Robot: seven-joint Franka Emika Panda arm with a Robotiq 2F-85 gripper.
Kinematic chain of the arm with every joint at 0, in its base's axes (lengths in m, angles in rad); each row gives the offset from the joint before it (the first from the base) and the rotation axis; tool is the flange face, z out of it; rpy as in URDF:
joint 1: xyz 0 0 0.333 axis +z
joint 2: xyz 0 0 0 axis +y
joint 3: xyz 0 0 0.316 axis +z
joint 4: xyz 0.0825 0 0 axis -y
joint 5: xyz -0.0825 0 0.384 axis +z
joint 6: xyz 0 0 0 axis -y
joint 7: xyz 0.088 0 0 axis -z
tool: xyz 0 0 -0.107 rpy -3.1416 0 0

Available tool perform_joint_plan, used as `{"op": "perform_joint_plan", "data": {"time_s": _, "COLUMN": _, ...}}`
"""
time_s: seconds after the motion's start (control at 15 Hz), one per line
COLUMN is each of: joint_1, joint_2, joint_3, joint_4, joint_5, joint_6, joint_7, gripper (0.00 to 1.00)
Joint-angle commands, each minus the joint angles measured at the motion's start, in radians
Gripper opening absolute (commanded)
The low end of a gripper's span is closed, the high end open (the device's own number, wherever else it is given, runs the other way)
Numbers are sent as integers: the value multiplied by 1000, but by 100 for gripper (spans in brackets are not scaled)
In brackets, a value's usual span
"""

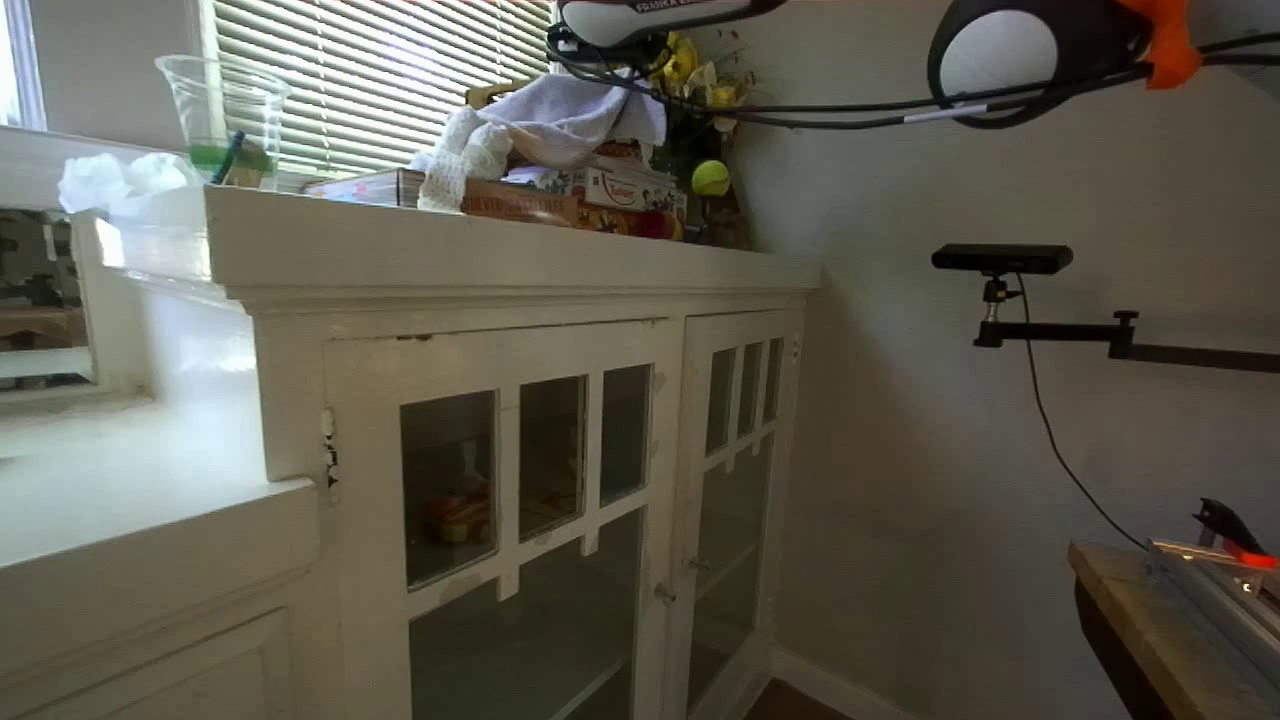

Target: Move the towel to the right.

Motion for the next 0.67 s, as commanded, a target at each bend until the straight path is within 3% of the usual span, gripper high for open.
{"op": "perform_joint_plan", "data": {"time_s": 0.0, "joint_1": -10, "joint_2": 33, "joint_3": -33, "joint_4": 34, "joint_5": -14, "joint_6": -34, "joint_7": 21, "gripper": 1}}
{"op": "perform_joint_plan", "data": {"time_s": 0.6, "joint_1": -15, "joint_2": 71, "joint_3": -79, "joint_4": 32, "joint_5": -14, "joint_6": -68, "joint_7": 12, "gripper": 1}}
